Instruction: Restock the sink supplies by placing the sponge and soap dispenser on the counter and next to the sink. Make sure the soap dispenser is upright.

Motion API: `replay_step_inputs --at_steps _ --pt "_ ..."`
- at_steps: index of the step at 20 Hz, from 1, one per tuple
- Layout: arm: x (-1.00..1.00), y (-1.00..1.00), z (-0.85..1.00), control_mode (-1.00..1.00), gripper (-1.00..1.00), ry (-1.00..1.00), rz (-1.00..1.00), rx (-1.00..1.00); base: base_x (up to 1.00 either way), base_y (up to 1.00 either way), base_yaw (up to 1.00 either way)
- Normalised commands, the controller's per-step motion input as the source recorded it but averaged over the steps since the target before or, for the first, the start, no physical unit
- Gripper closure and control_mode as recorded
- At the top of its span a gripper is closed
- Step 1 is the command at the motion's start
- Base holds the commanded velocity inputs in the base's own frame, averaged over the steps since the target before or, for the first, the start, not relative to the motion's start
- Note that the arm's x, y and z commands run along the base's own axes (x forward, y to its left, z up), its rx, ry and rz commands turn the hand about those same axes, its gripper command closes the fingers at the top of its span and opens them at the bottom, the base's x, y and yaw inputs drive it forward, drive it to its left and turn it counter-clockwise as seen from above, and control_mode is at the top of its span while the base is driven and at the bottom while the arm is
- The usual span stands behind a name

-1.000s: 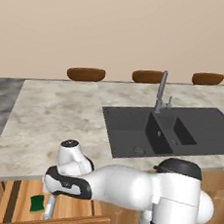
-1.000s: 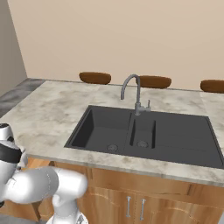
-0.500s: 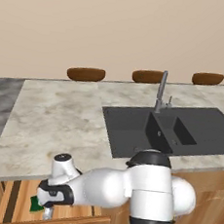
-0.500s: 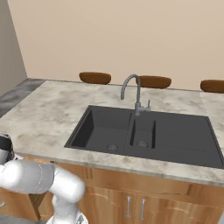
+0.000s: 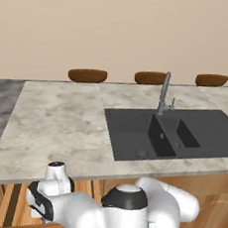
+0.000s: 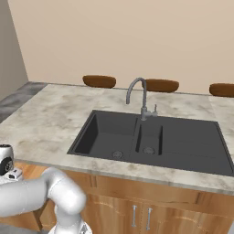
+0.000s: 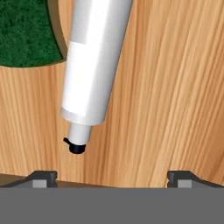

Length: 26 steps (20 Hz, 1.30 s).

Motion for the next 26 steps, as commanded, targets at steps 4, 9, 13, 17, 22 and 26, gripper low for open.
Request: replay_step_inputs --at_steps 4,9,13,17,22,26 --pt "-0.52 0.43 -0.54 -1.00 -1.00 0.18 0.02 -0.04 0.00 0.00 0.00" --pt "-0.88 0.25 -0.17 -1.00 -1.00 0.05 0.01 -0.04 0.00 0.00 0.00" --pt "-1.00 0.16 0.00 -1.00 -1.00 0.00 0.00 -0.01 0.00 0.00 0.00" --pt "-1.00 0.09 0.00 -1.00 -1.00 0.00 0.00 -0.03 0.00 0.00 0.00" --pt "-0.64 -0.02 0.03 -1.00 -1.00 -0.06 0.00 -0.06 0.00 0.00 0.00" --pt "0.93 -0.05 0.00 -1.00 -1.00 -0.03 0.00 -0.01 0.00 0.00 0.00"
